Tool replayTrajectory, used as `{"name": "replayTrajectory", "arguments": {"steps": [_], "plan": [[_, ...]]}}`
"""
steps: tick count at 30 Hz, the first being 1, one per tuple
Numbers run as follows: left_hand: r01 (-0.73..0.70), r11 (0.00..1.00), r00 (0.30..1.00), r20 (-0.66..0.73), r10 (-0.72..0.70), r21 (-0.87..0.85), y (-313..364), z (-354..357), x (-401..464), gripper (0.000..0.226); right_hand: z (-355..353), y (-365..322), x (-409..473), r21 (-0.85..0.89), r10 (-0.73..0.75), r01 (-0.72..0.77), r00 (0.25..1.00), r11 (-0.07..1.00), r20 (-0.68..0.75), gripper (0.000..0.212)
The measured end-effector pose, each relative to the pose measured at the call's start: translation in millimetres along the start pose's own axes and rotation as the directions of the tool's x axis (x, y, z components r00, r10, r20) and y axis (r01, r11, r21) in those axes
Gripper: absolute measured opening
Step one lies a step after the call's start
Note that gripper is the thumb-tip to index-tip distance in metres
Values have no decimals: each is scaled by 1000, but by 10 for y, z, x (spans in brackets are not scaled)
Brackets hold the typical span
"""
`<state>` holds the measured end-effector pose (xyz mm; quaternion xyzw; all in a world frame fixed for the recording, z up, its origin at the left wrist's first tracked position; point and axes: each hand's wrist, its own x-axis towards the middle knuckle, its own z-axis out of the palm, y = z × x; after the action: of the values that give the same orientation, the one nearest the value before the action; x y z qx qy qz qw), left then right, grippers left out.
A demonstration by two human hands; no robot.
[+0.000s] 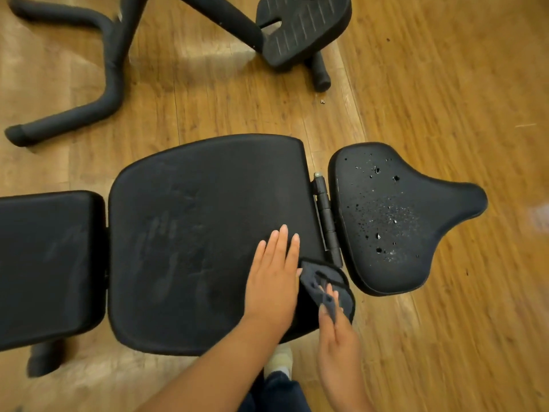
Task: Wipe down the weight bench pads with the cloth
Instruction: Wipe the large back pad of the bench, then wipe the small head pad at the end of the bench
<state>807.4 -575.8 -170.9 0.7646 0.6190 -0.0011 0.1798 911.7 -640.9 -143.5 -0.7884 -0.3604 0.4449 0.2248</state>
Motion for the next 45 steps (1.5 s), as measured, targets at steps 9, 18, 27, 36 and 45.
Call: {"name": "replayTrajectory", "arguments": {"steps": [9, 18, 27, 36, 45], "plan": [[108, 994, 992, 69, -108, 16, 559, -114, 684, 60, -1196, -644, 658, 860, 349, -132, 935, 493, -57, 40], [157, 967, 981, 83, -176, 200, 398, 26, 758, 60, -1199, -1488, 1925, -47, -388, 388, 898, 921, -208, 17], [190, 955, 980, -109, -169, 227, 425, 174, 787, 64, -413, -1042, 2644, -737, -427, 653, 623, -177, 655, 79], [202, 952, 979, -74, -190, 228, 381, 210, 814, 71, -530, -917, 2493, -733, -457, 679, 636, -52, 622, 55], [160, 958, 987, -54, -151, 238, 344, 211, 793, 70, -769, -50, 1846, -676, -663, 714, 597, 183, 451, 64]]}}
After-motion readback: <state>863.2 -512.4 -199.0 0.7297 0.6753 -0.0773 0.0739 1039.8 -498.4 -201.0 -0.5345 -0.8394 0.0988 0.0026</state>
